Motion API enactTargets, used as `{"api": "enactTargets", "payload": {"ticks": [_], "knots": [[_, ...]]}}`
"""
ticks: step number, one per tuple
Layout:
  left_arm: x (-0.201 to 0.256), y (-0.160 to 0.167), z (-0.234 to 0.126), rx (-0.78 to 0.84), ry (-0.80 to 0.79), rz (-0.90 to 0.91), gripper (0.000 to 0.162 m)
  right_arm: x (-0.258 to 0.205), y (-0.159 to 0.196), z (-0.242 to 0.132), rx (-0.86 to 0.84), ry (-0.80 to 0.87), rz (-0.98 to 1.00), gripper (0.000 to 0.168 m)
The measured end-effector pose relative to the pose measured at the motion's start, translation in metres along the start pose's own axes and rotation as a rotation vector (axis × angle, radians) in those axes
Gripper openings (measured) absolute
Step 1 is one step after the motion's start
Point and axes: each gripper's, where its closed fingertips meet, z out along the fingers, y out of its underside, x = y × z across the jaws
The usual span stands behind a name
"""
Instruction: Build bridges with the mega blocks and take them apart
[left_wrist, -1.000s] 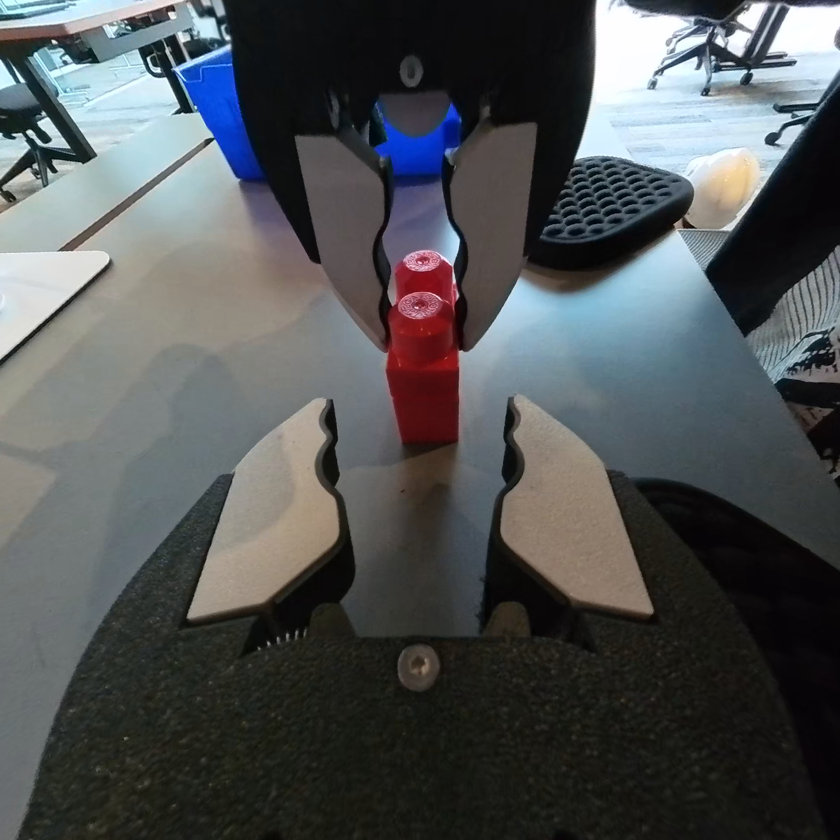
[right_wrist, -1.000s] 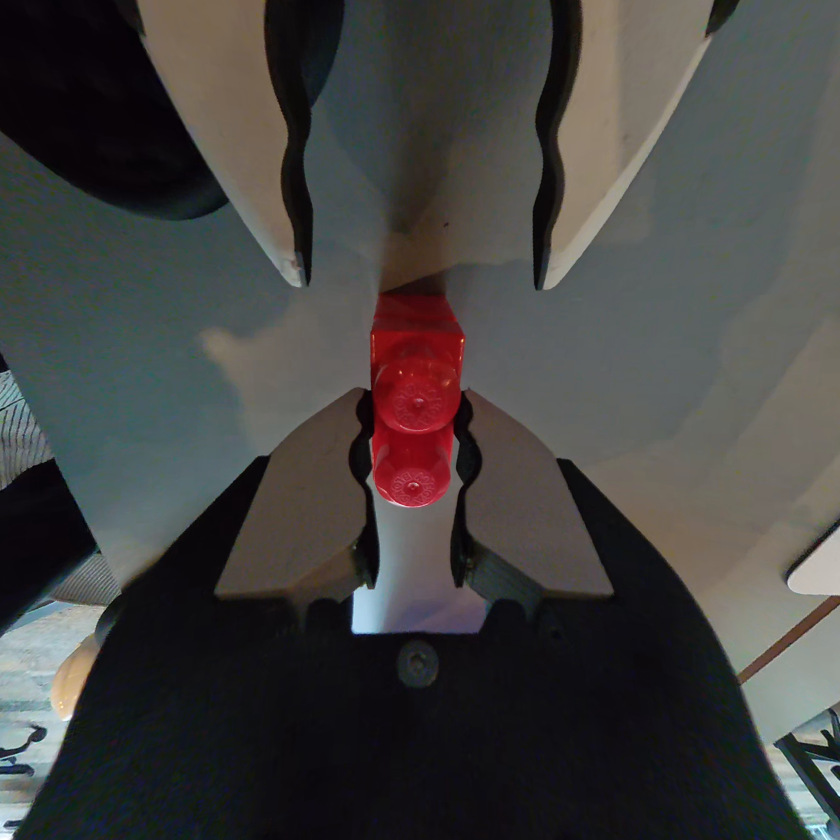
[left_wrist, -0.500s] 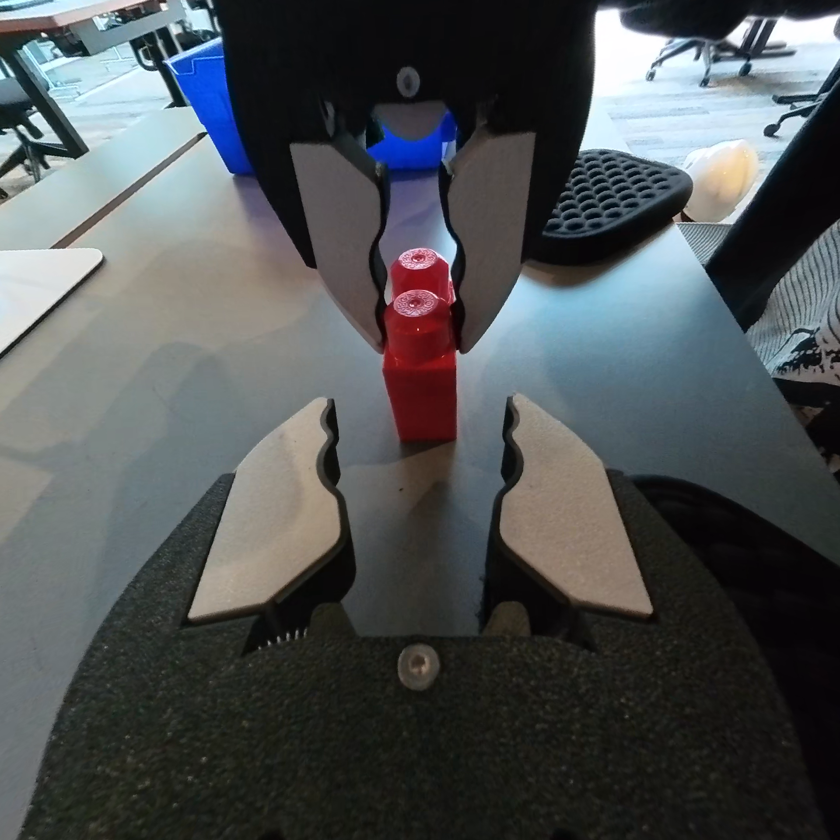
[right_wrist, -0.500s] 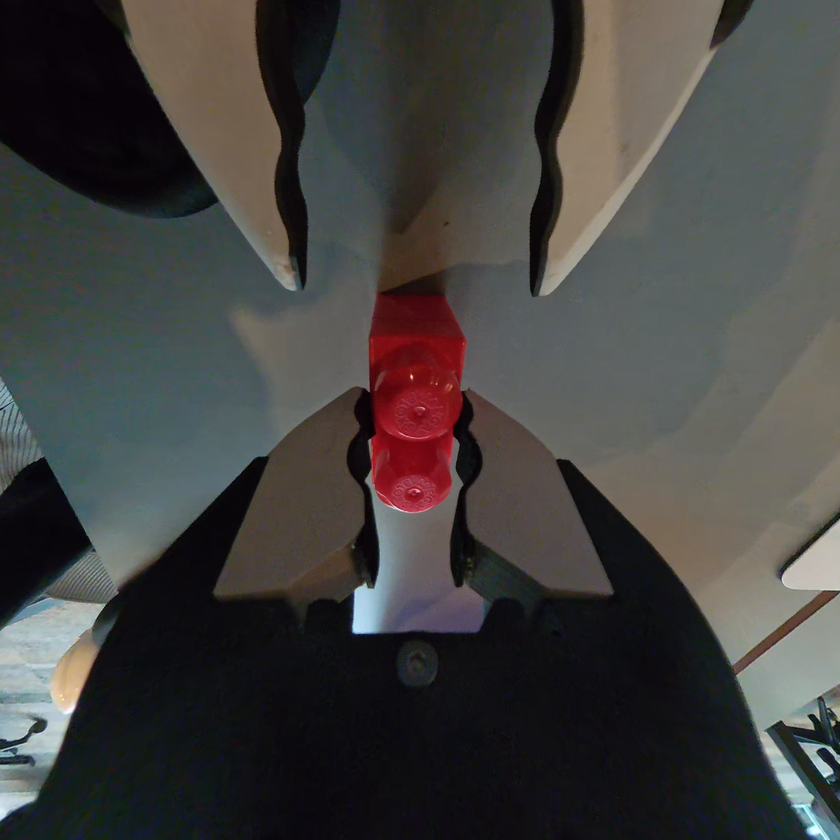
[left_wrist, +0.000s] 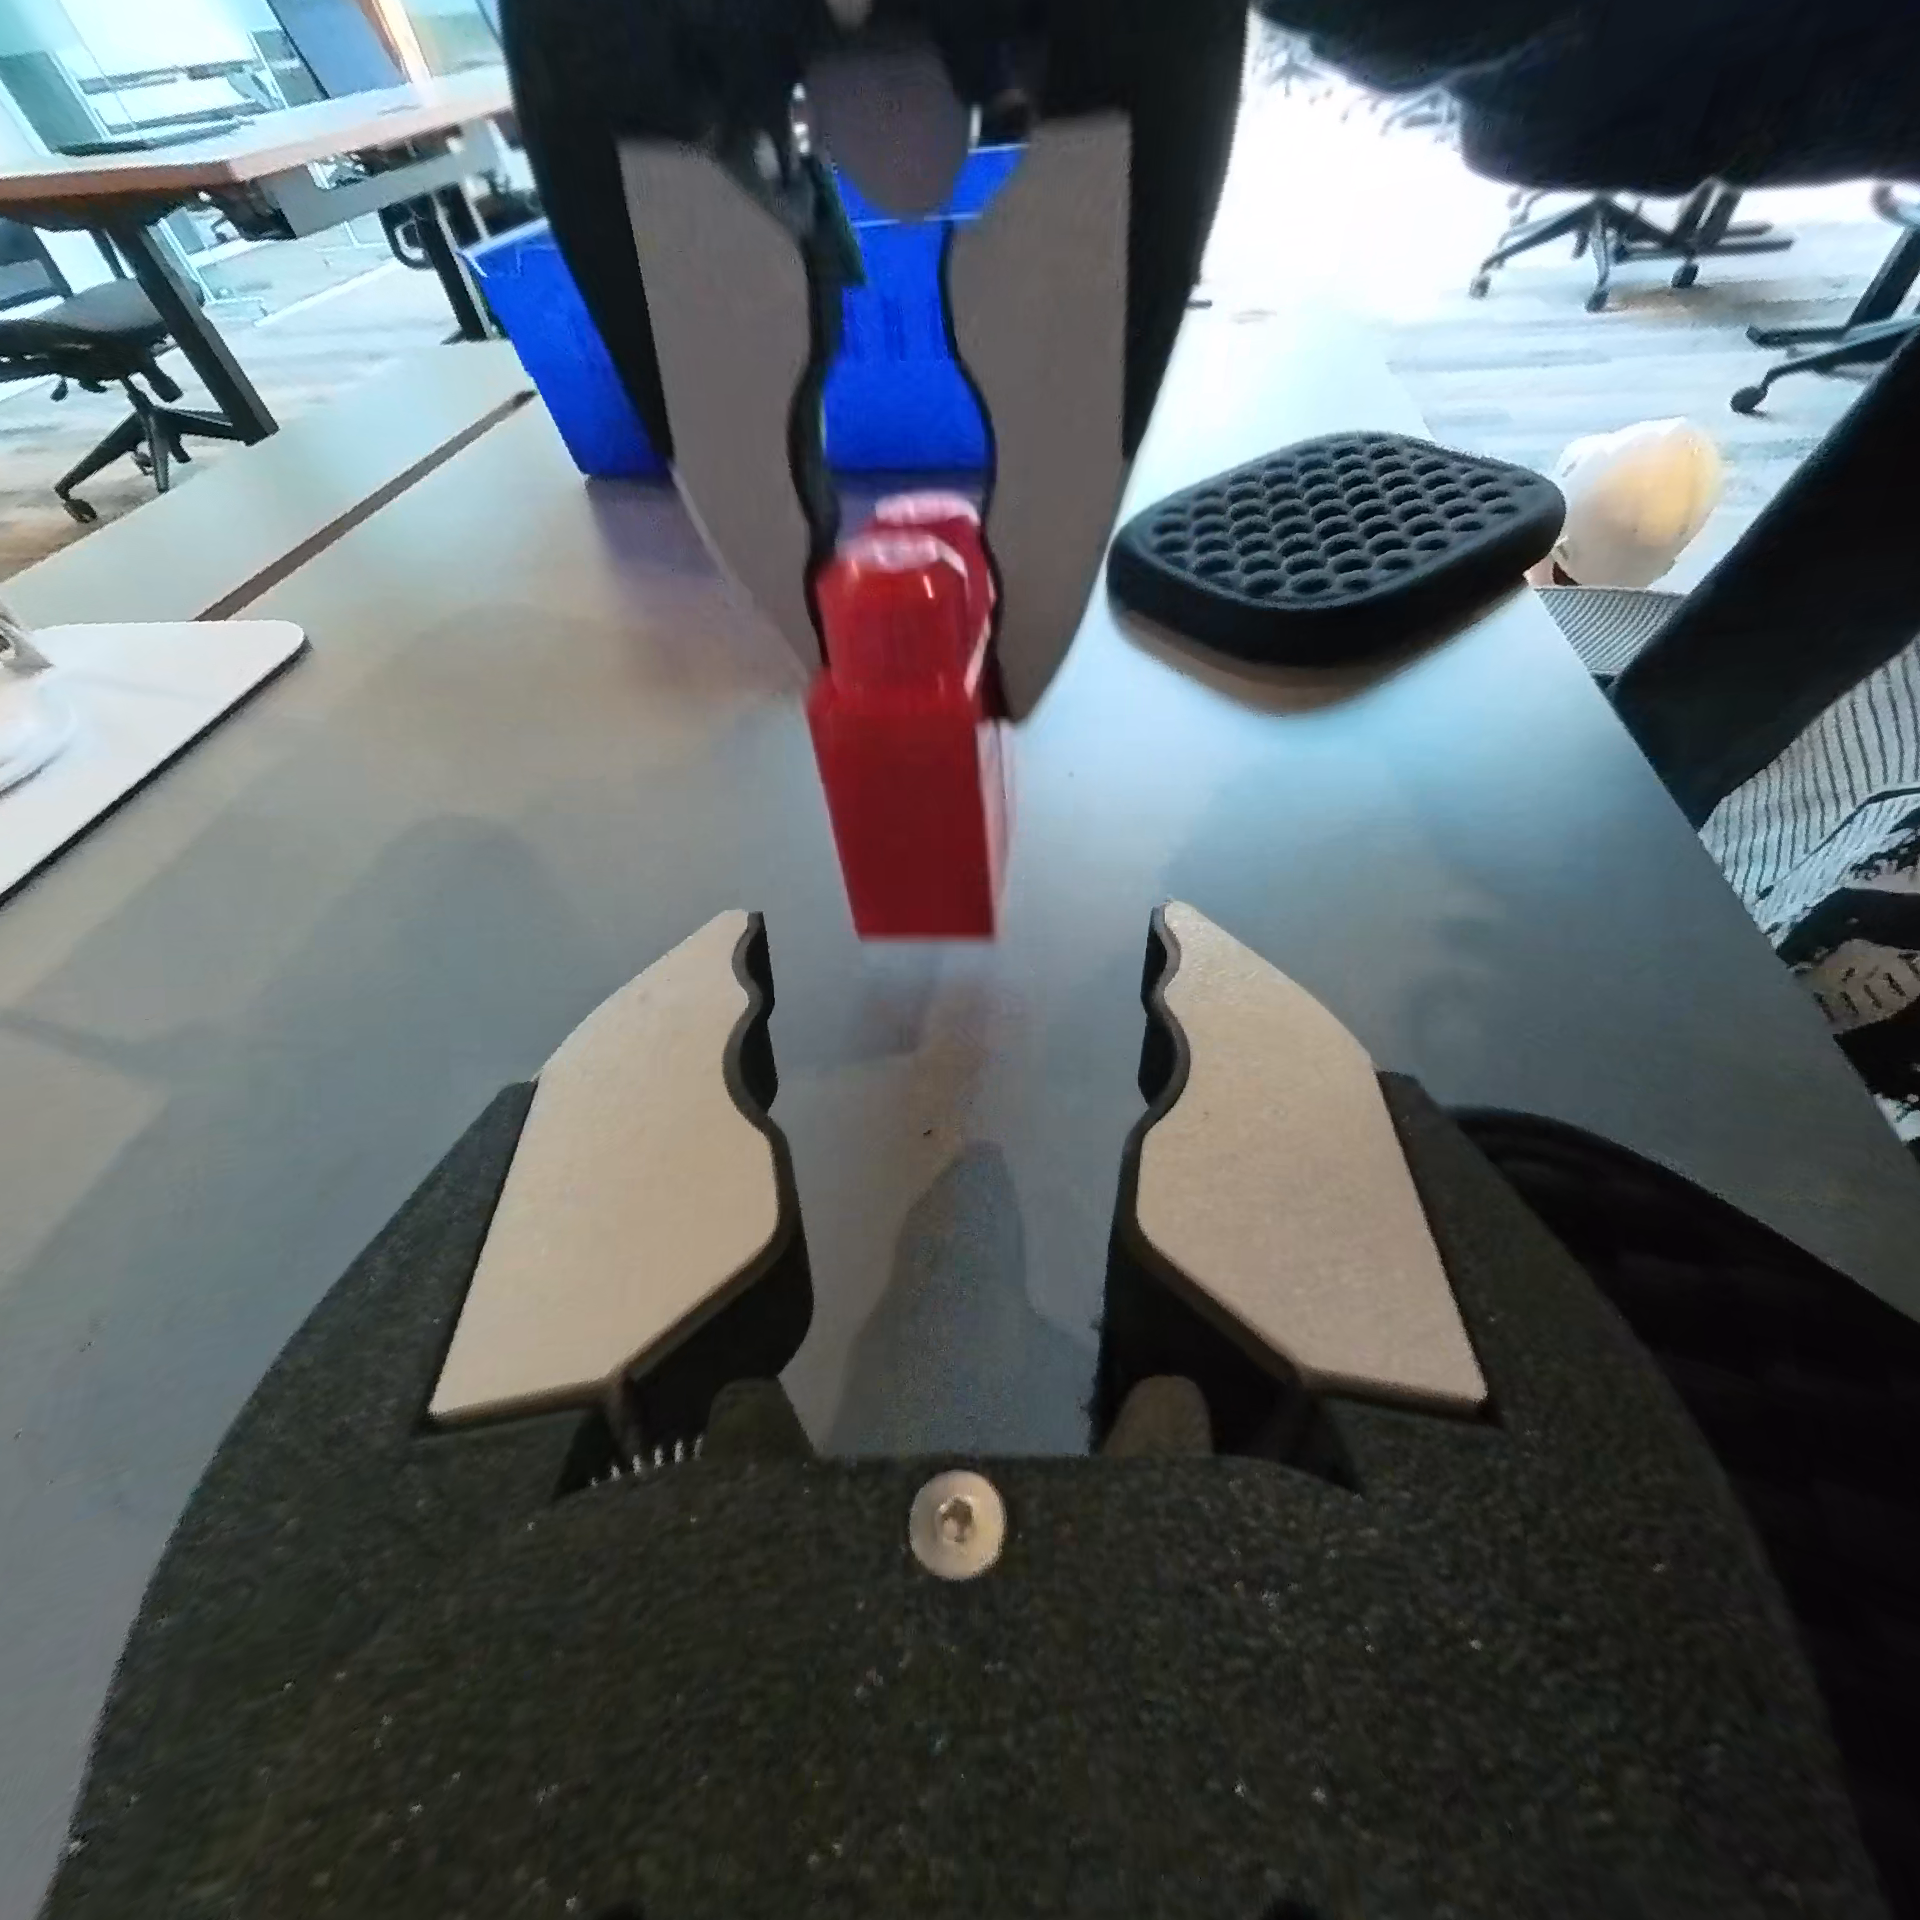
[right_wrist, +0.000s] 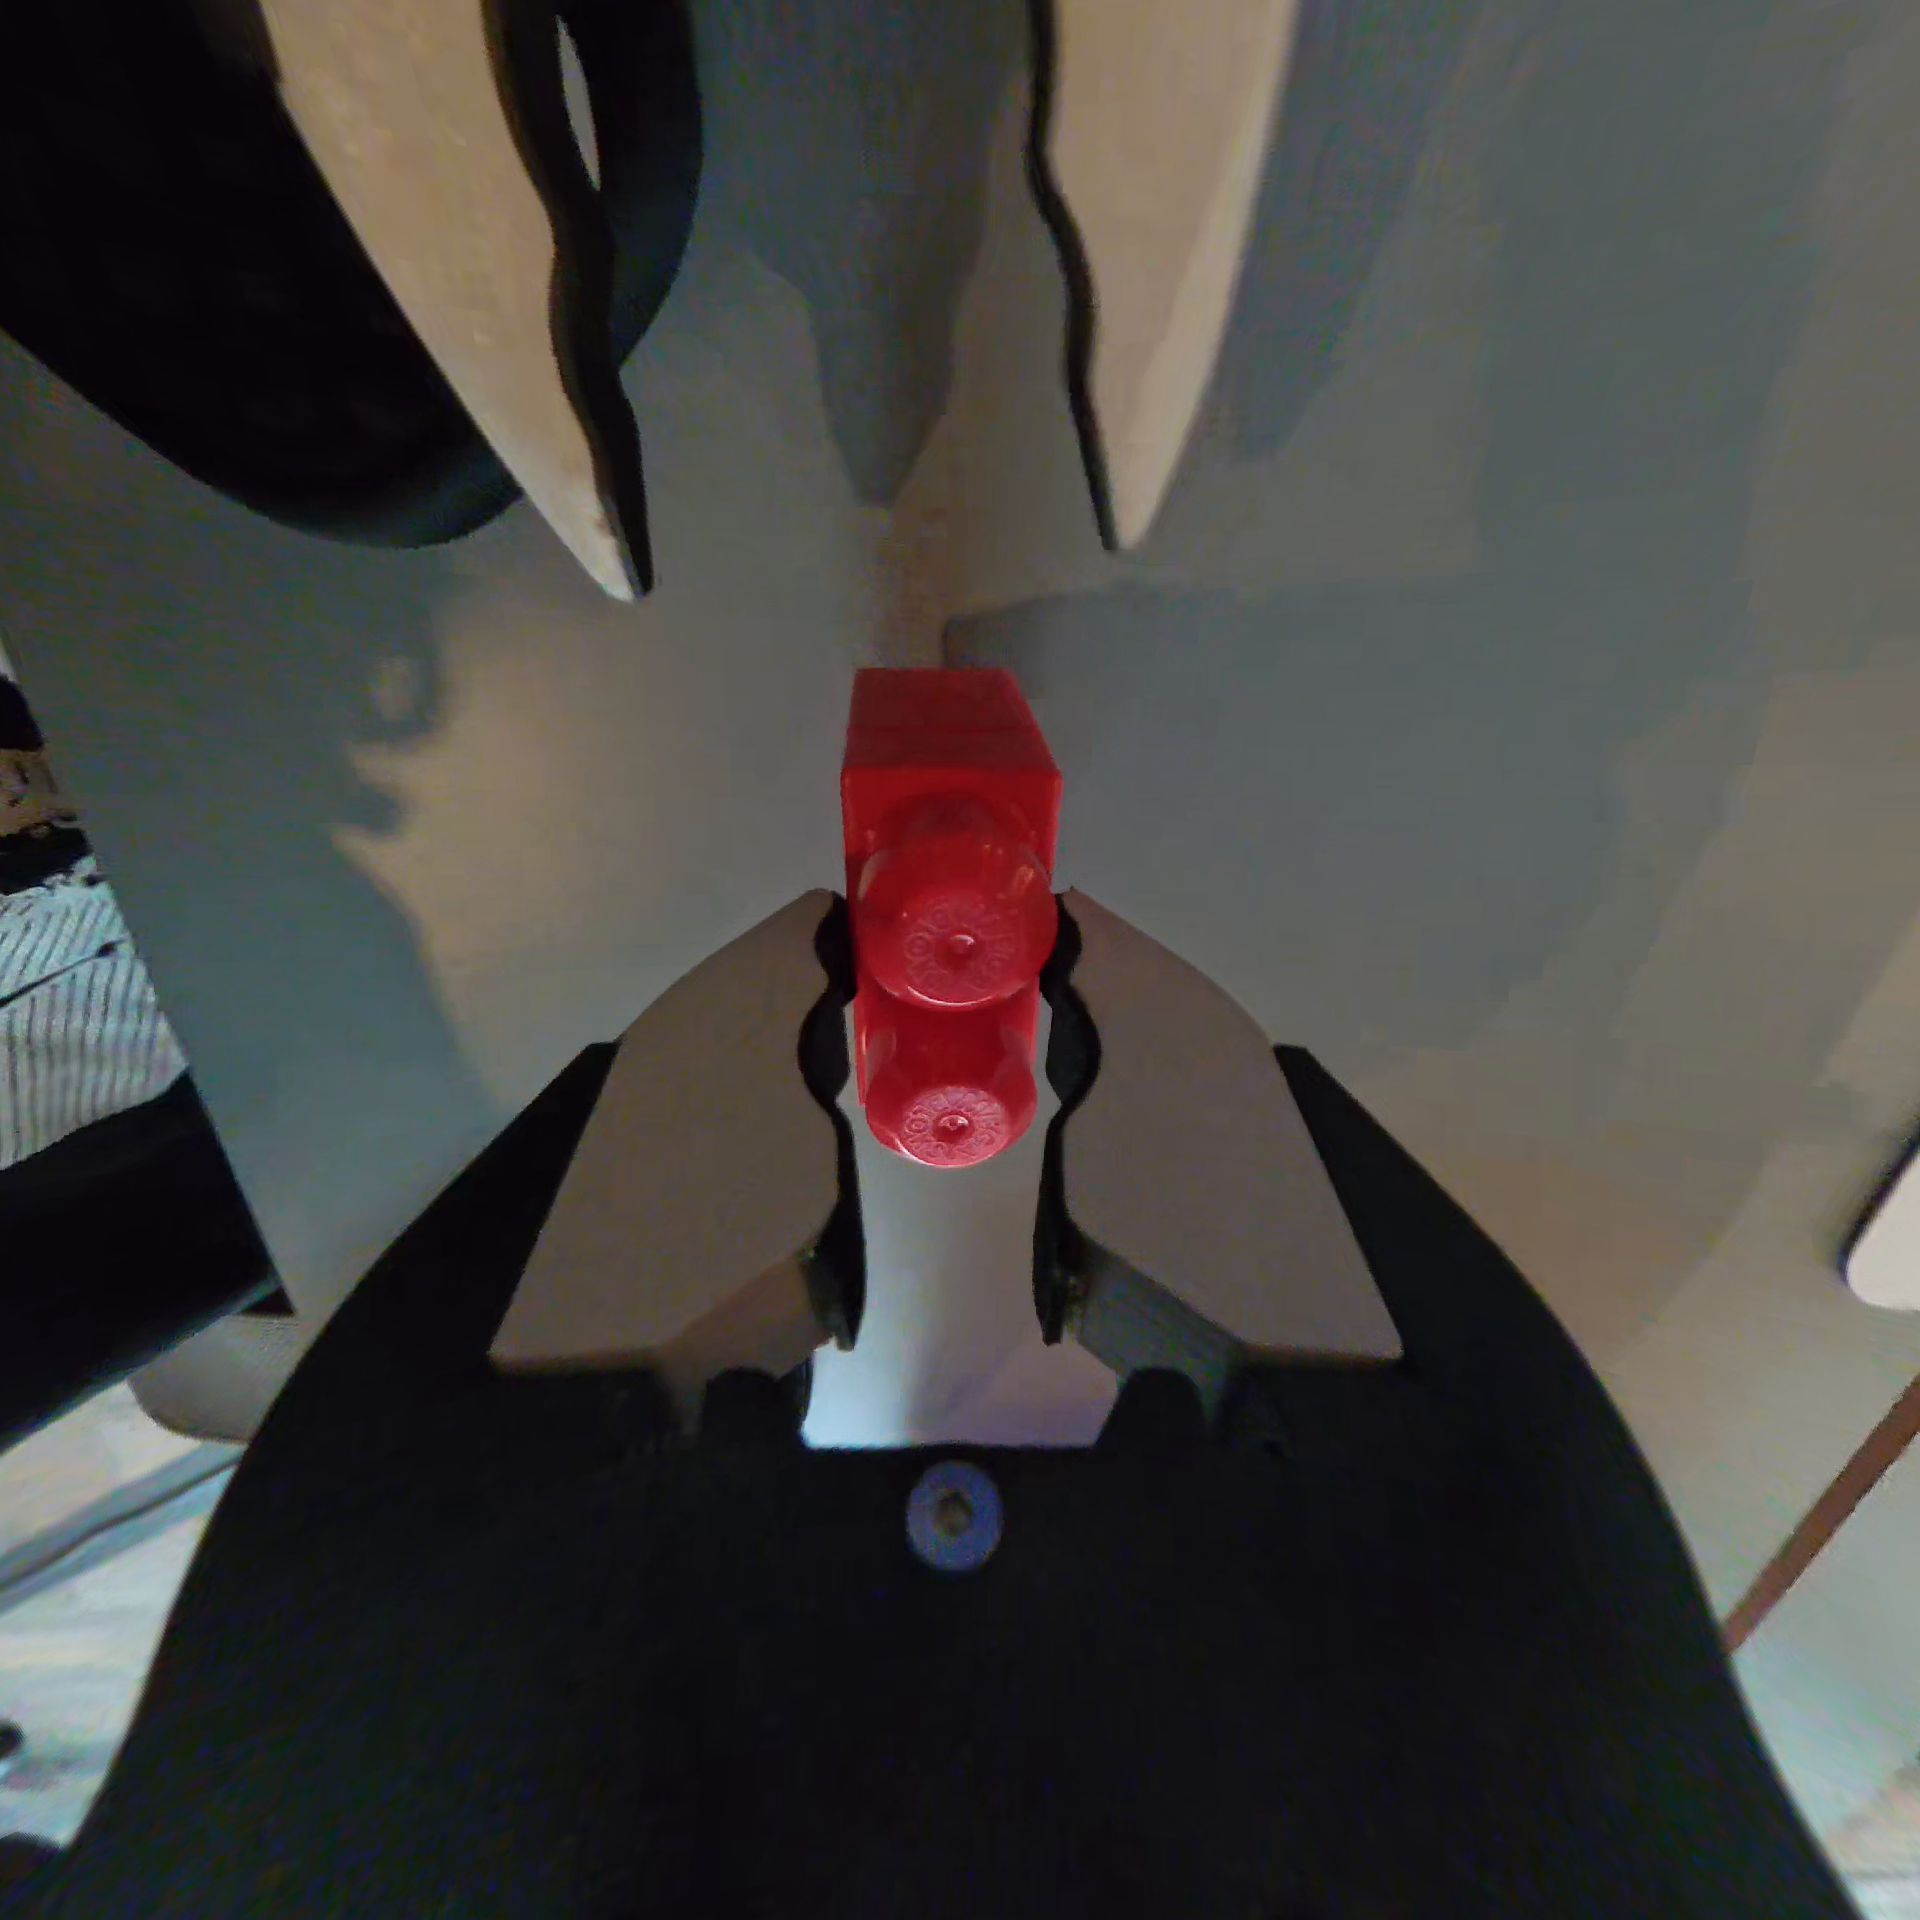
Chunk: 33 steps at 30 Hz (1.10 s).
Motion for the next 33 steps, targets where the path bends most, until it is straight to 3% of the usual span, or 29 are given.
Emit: {"api": "enactTargets", "payload": {"ticks": [4,7,12,16,22,27,30,33], "knots": [[0.000,0.001,0.001,-0.009,-0.003,0.007,0.069,0.016,0.031,-0.046,0.011,0.027,0.118,0.035],[0.001,0.002,0.002,-0.018,-0.007,0.022,0.069,0.030,0.074,-0.086,-0.004,0.069,0.240,0.035],[0.003,0.004,0.003,-0.035,-0.004,0.041,0.069,0.053,0.181,-0.143,-0.079,0.170,0.509,0.035],[0.003,0.004,0.003,-0.035,-0.008,0.045,0.068,0.060,0.274,-0.165,-0.133,0.218,0.757,0.035],[0.000,0.002,0.002,-0.022,-0.025,0.028,0.072,0.062,0.368,-0.139,-0.170,0.218,1.002,0.035],[-0.003,-0.011,-0.008,0.091,-0.006,-0.074,0.080,0.064,0.394,-0.092,-0.173,0.160,1.053,0.035],[0.001,-0.027,-0.013,0.188,0.021,-0.078,0.069,0.070,0.399,-0.073,-0.160,0.143,1.062,0.035],[-0.002,-0.026,-0.011,0.175,0.003,-0.075,0.068,0.076,0.404,-0.062,-0.158,0.137,1.079,0.034]]}}
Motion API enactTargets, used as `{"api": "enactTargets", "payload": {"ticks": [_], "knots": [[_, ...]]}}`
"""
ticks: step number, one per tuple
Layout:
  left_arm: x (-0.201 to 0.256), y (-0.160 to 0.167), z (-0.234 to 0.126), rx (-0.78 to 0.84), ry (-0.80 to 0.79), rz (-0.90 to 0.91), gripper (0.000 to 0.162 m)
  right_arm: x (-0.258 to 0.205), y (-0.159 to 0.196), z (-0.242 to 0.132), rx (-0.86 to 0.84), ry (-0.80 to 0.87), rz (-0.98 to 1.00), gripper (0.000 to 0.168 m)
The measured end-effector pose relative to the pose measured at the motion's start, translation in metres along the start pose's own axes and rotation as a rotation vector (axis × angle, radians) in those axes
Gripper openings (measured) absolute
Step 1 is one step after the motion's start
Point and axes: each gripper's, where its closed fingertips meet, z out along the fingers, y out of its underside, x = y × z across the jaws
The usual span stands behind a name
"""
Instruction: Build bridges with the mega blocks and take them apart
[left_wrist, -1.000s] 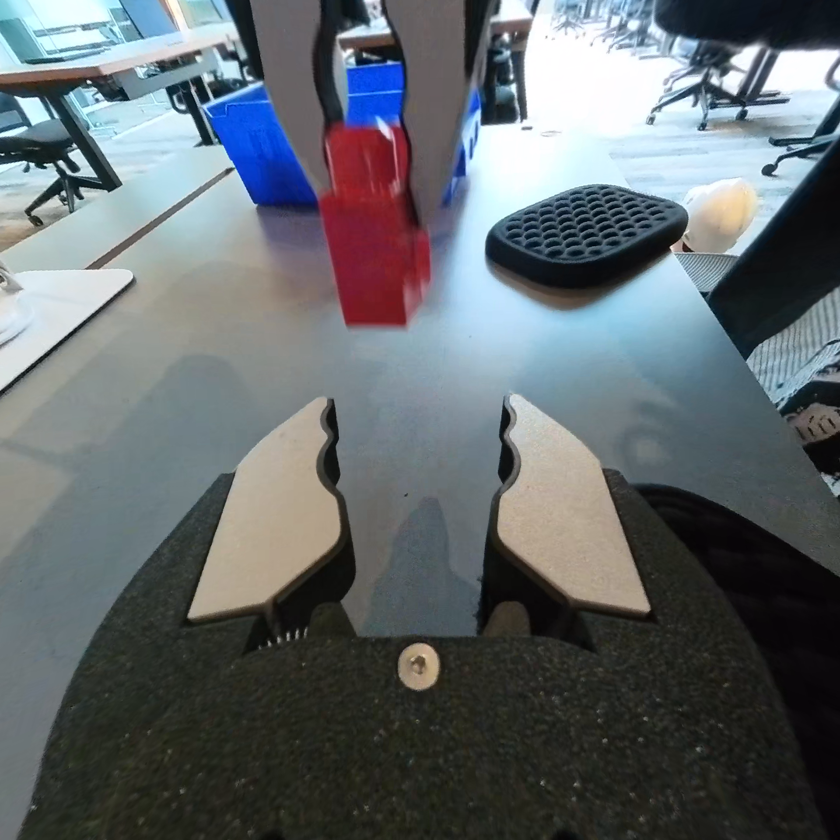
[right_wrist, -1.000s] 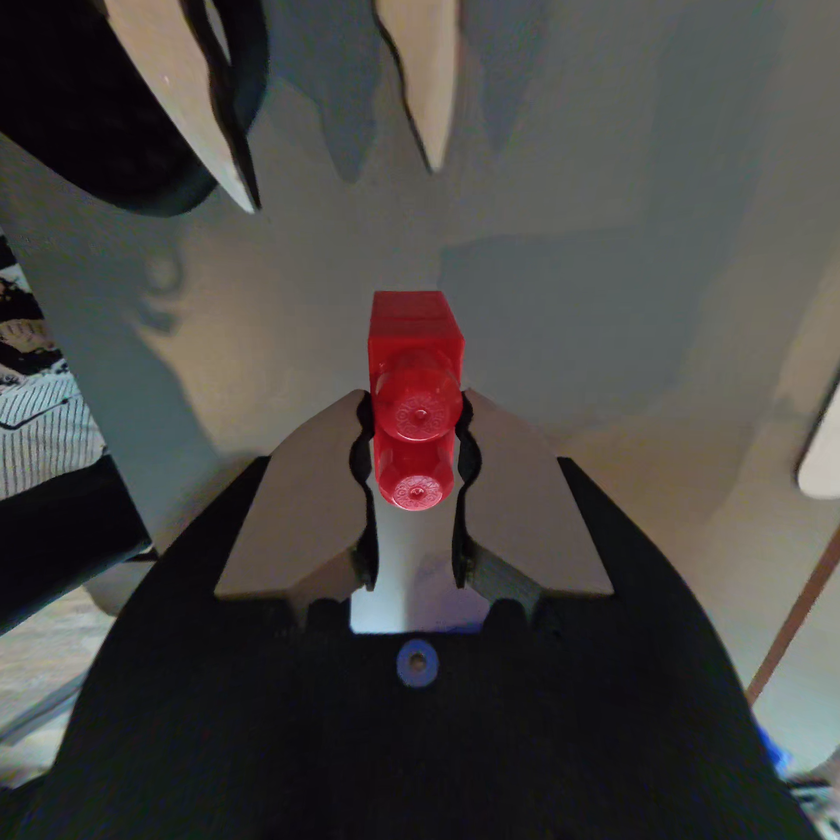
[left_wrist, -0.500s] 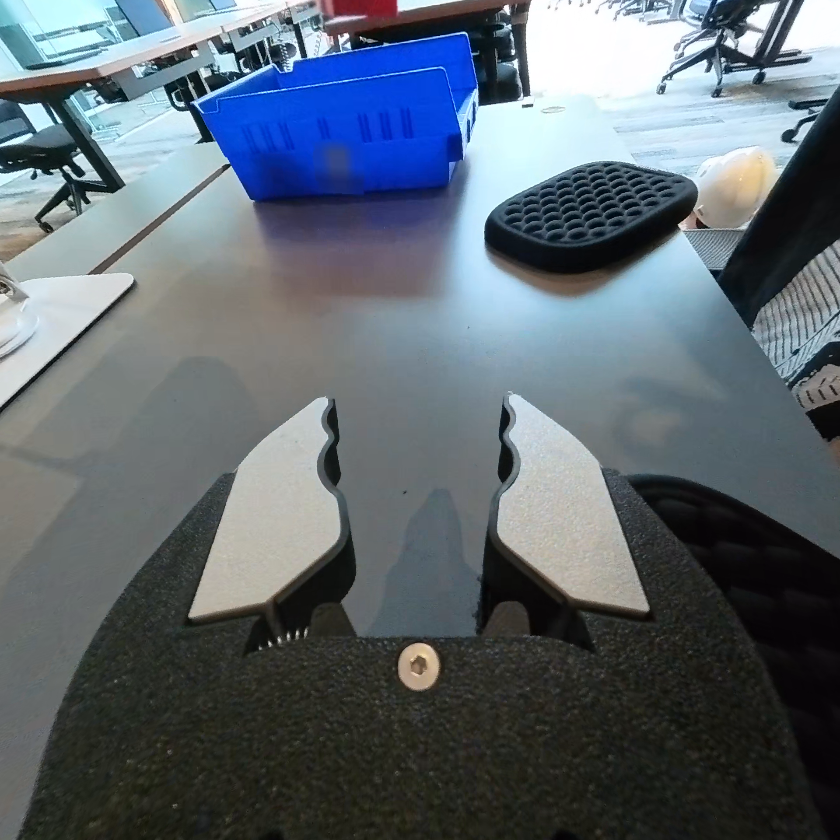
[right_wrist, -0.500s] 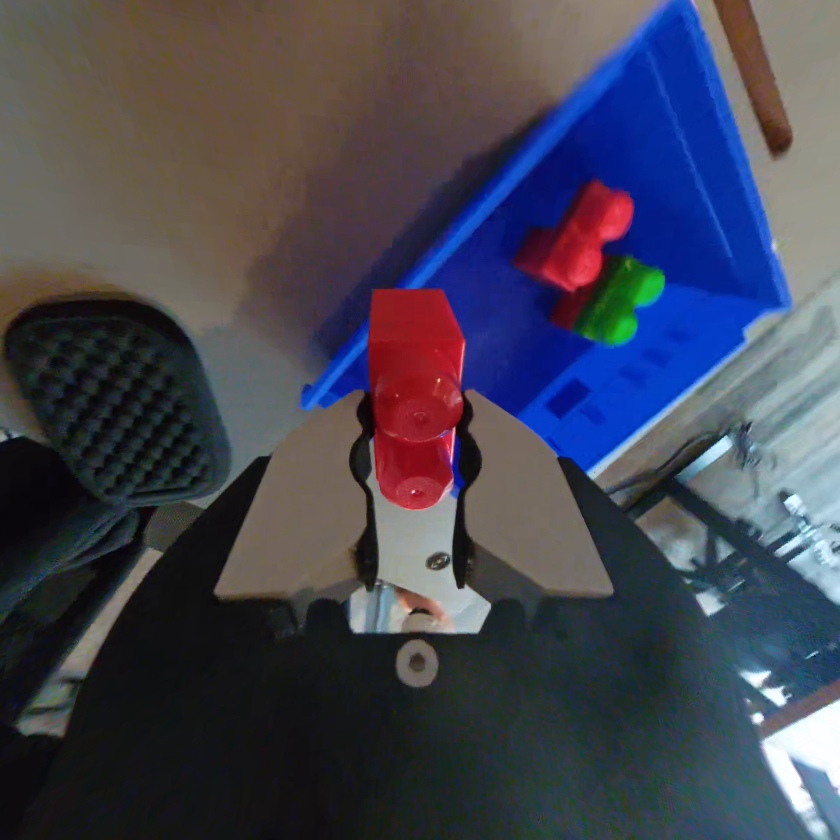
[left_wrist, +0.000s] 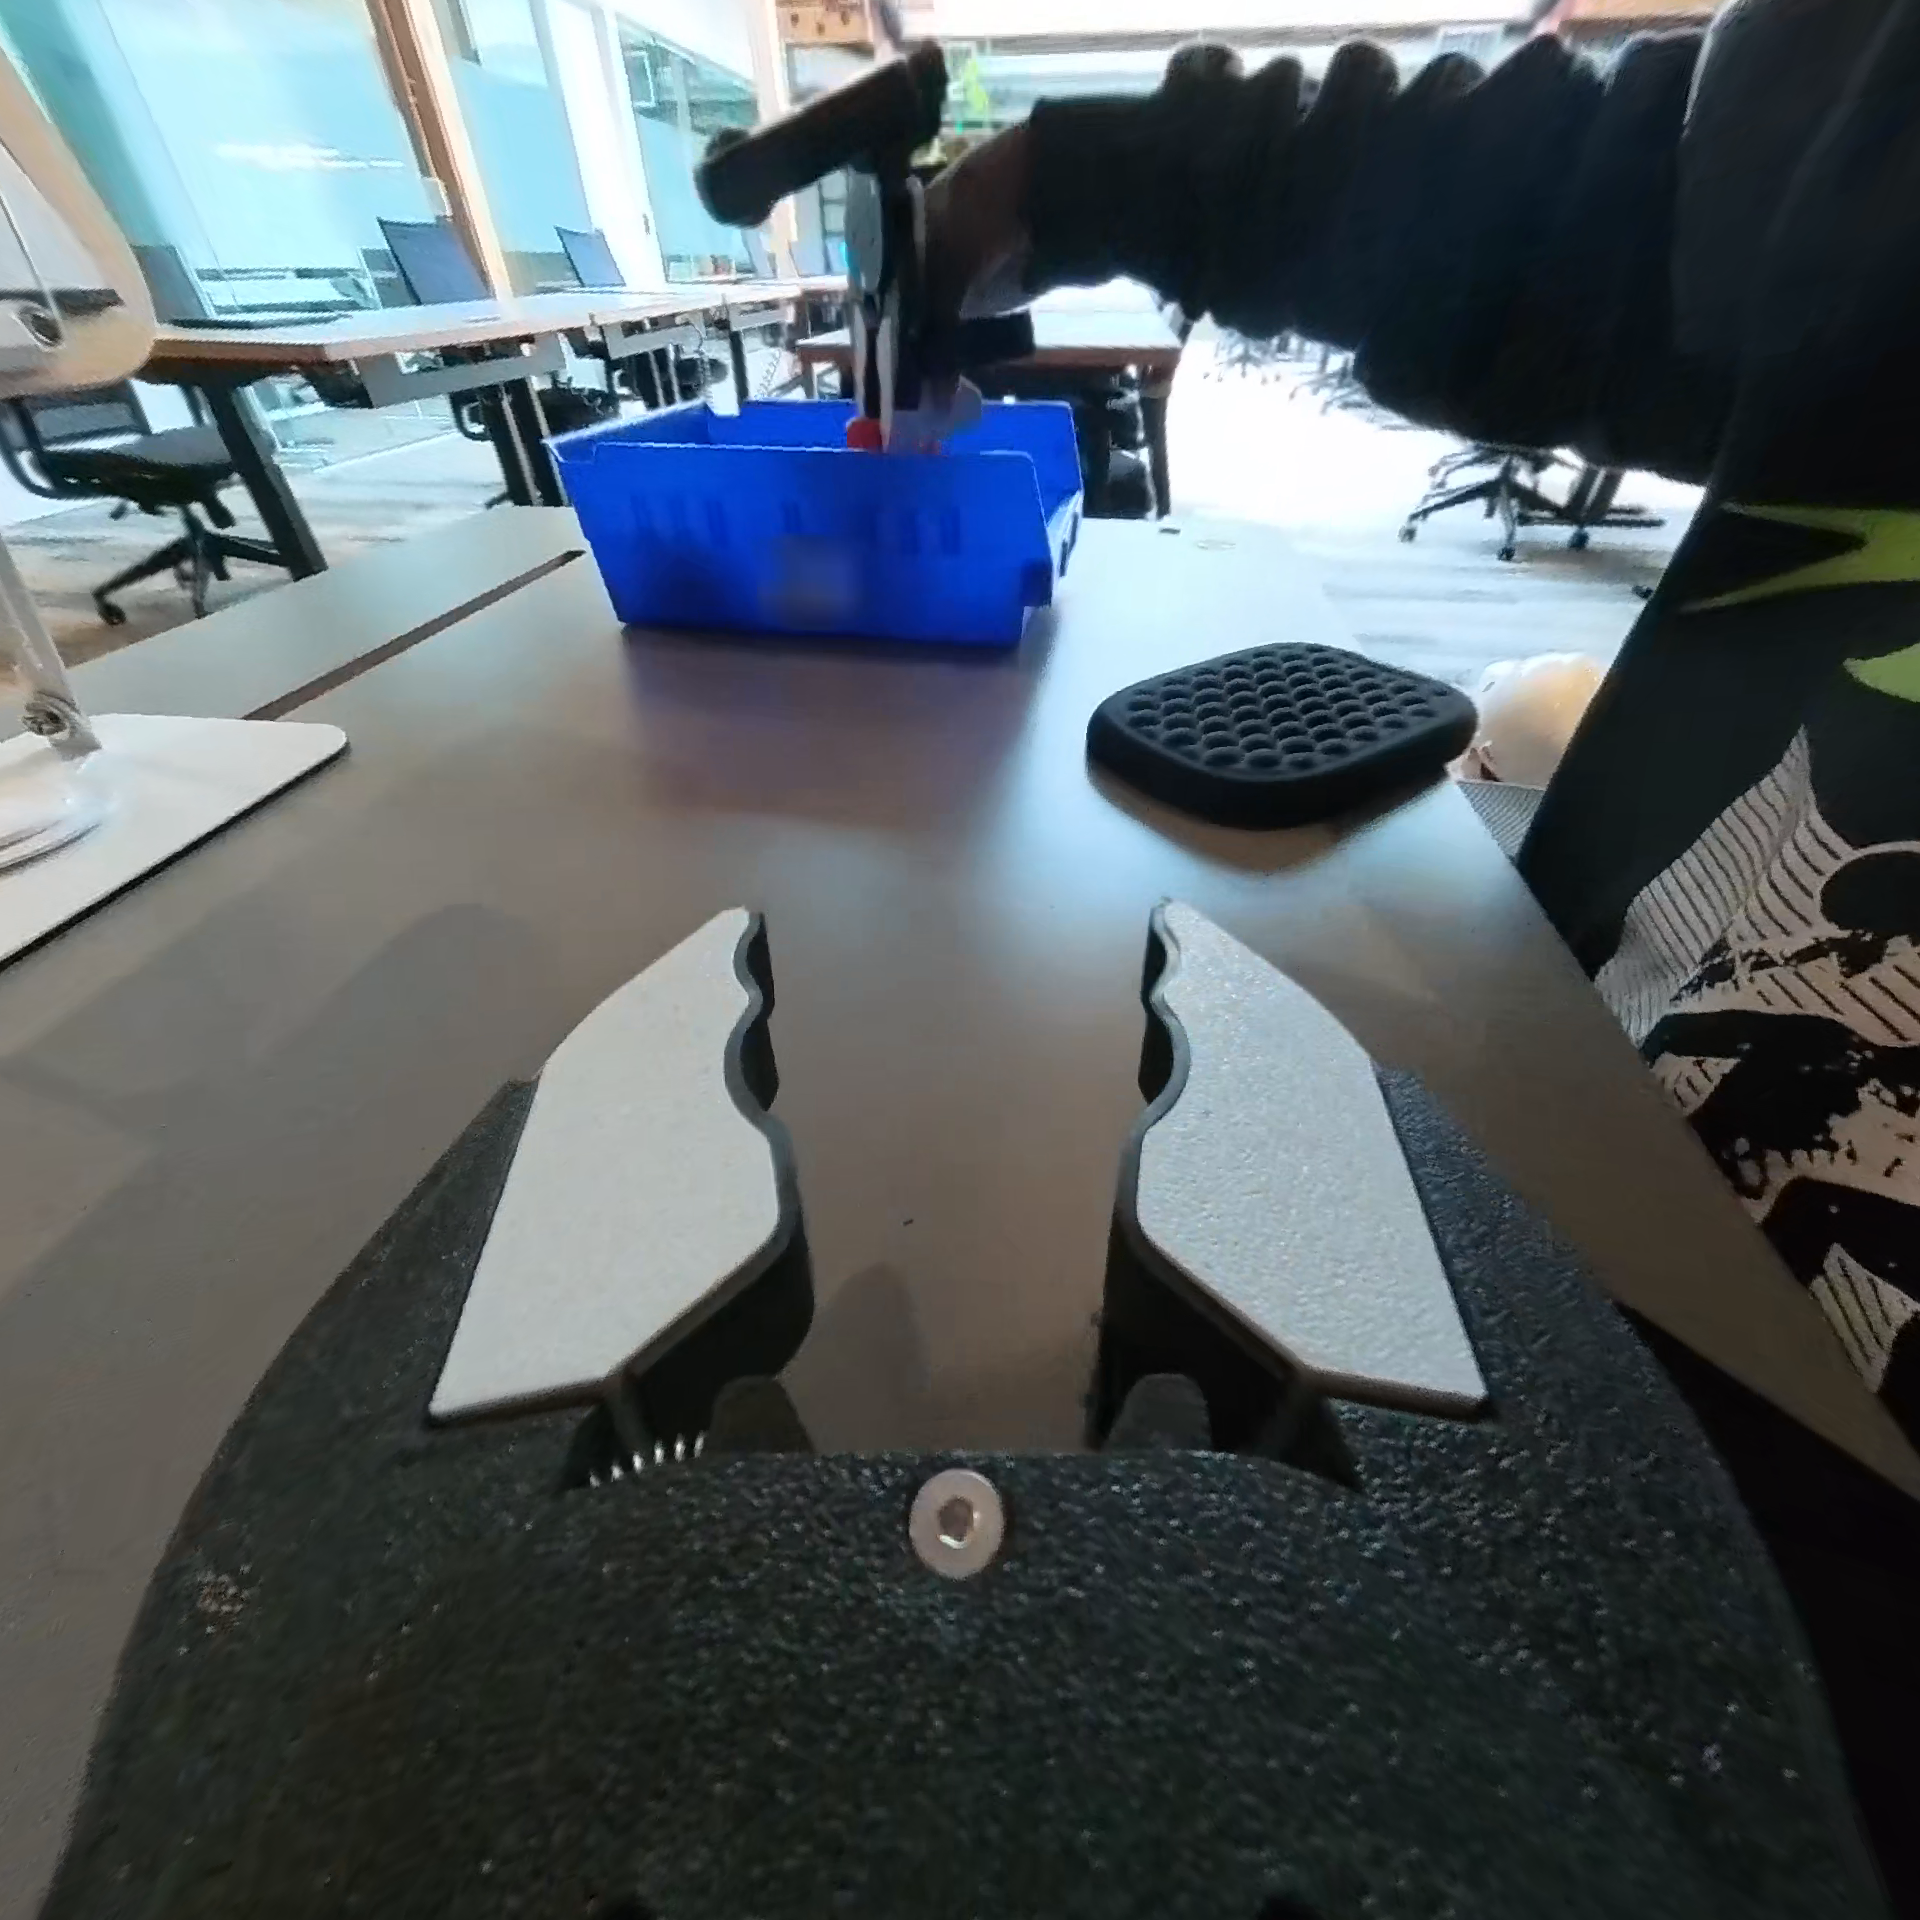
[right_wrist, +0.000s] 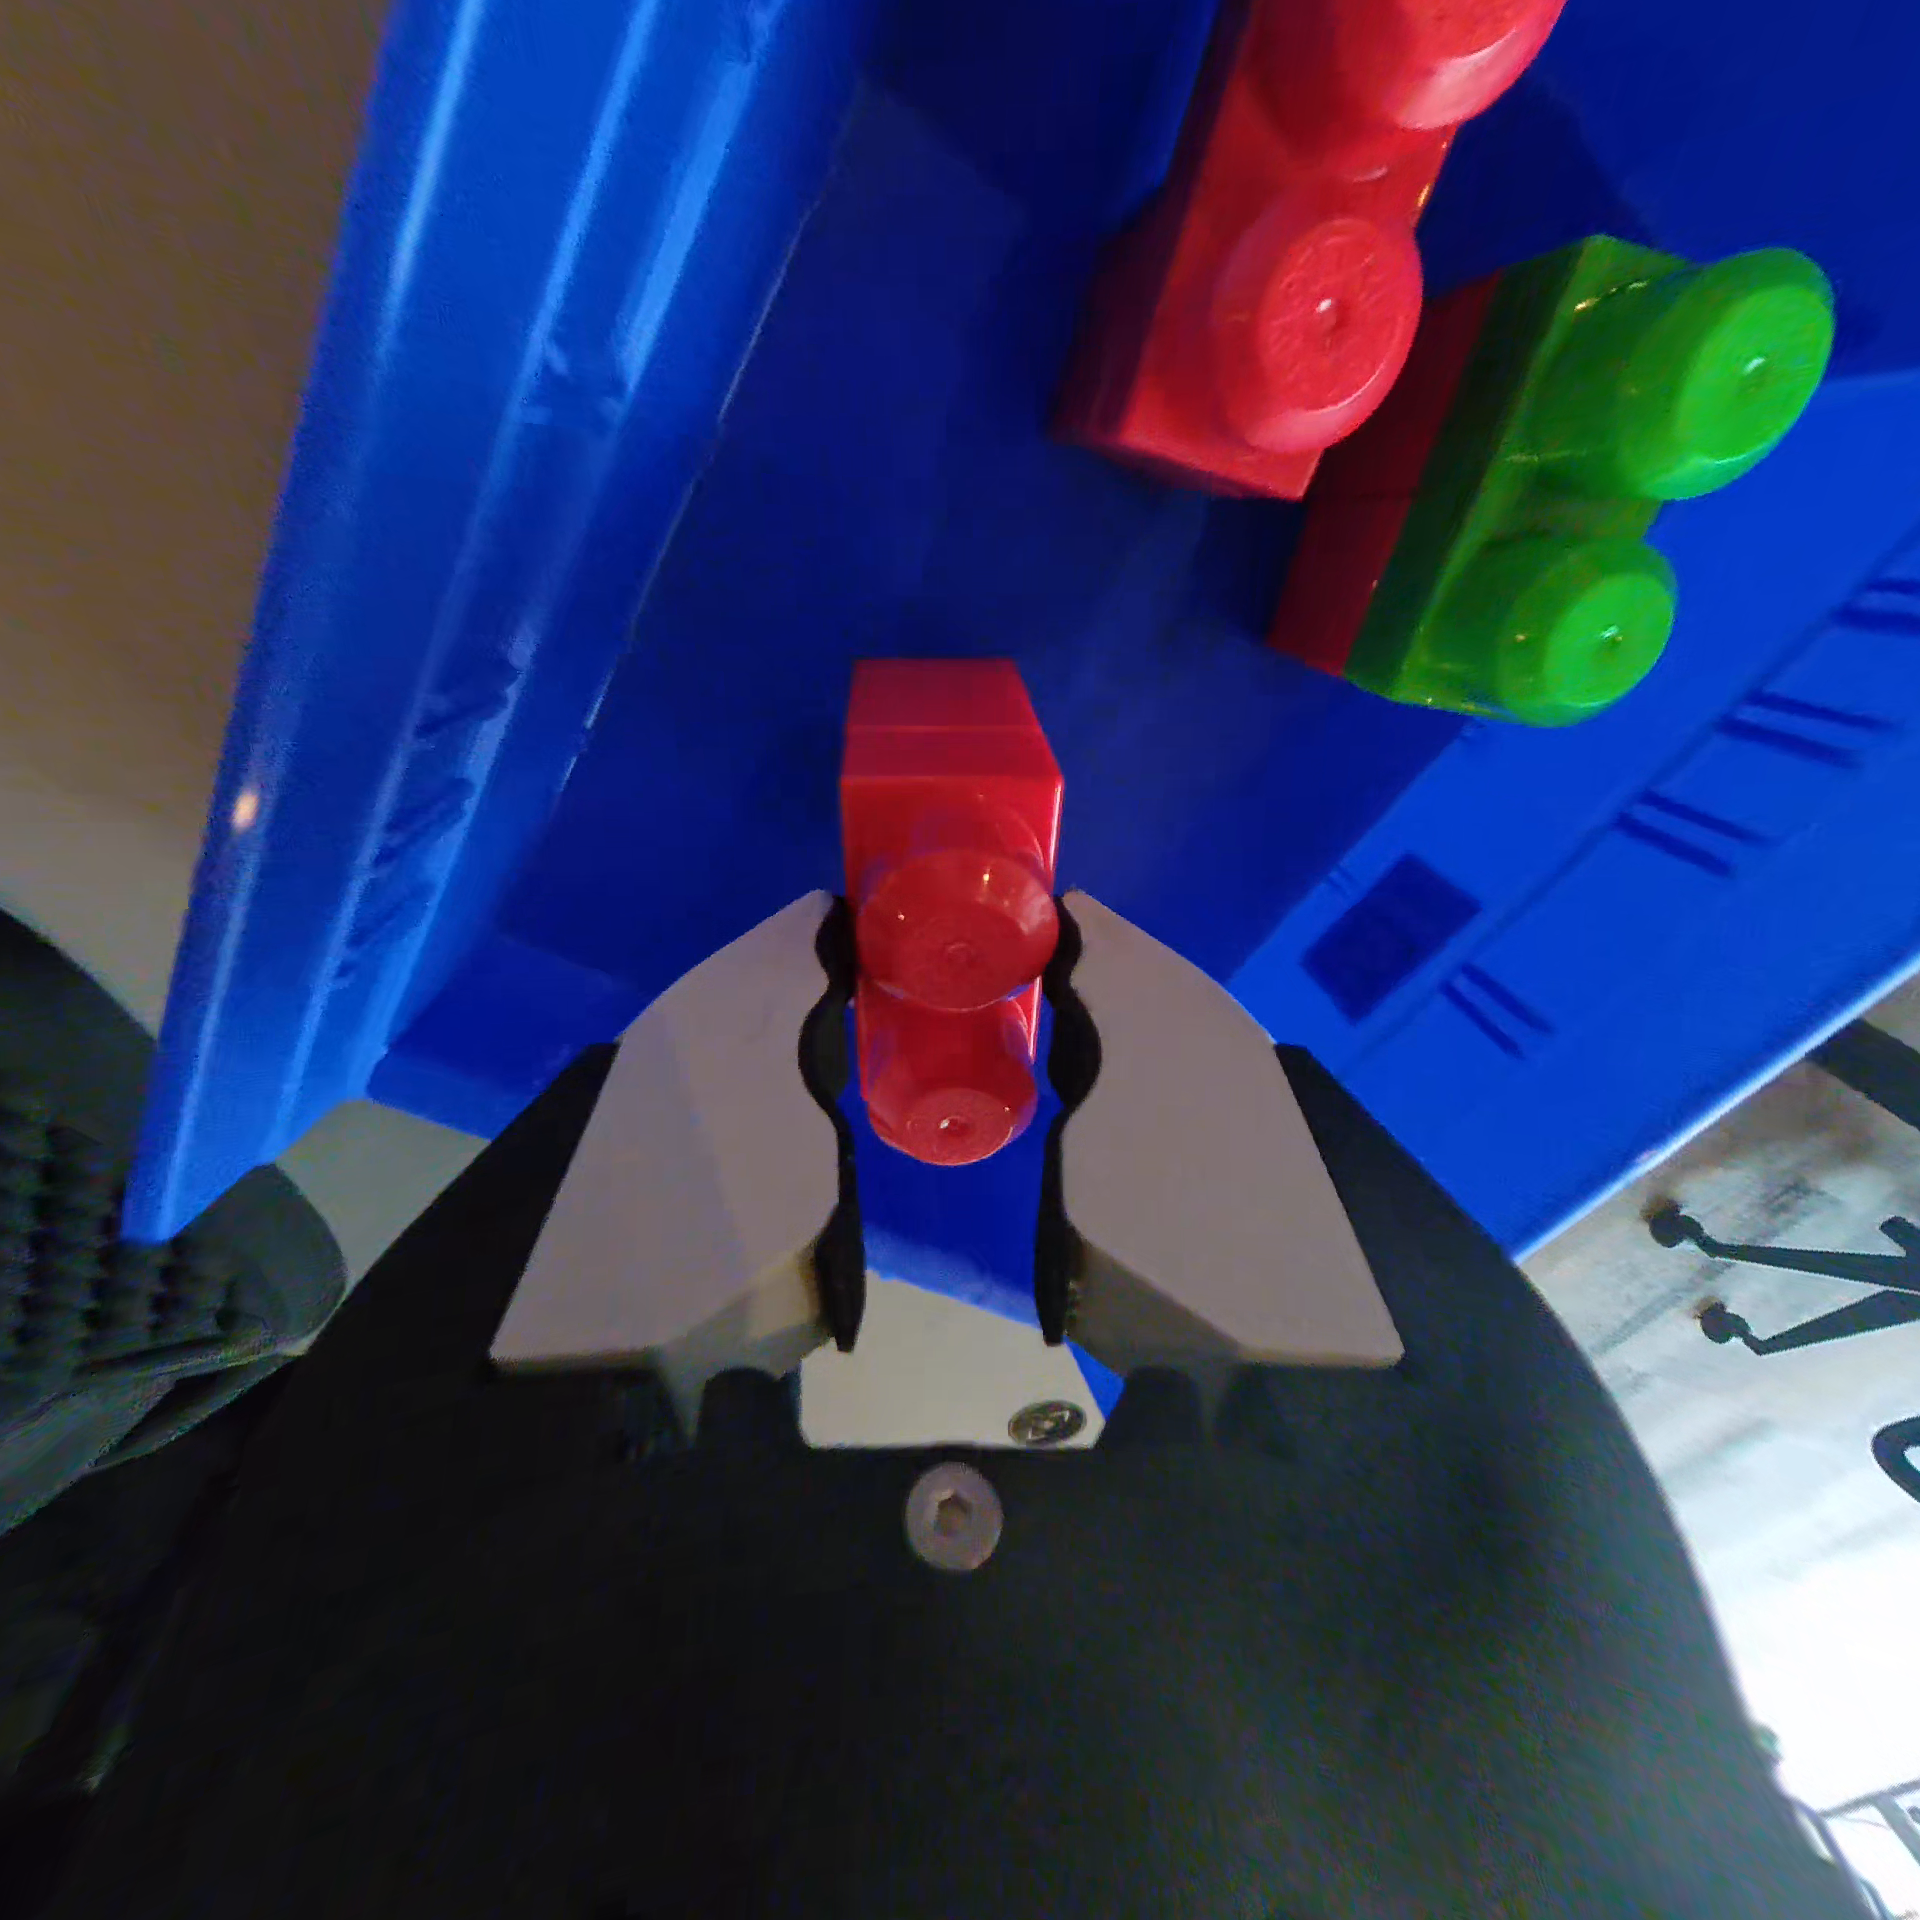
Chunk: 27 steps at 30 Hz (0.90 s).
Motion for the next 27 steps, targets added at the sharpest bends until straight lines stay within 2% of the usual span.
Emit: {"api": "enactTargets", "payload": {"ticks": [4,16,23,27], "knots": [[0.000,0.008,0.003,-0.029,-0.016,0.023,0.068,0.008,-0.006,0.010,-0.007,0.016,0.022,0.035],[-0.004,0.006,0.001,-0.005,-0.029,0.007,0.062,0.010,-0.018,0.028,-0.065,0.016,0.014,0.035],[-0.004,0.007,0.002,-0.016,-0.029,0.013,0.063,0.013,-0.019,0.007,0.029,0.071,0.027,0.066],[-0.005,0.007,0.001,-0.014,-0.036,0.008,0.063,0.000,-0.034,-0.033,0.284,0.109,0.031,0.087]]}}
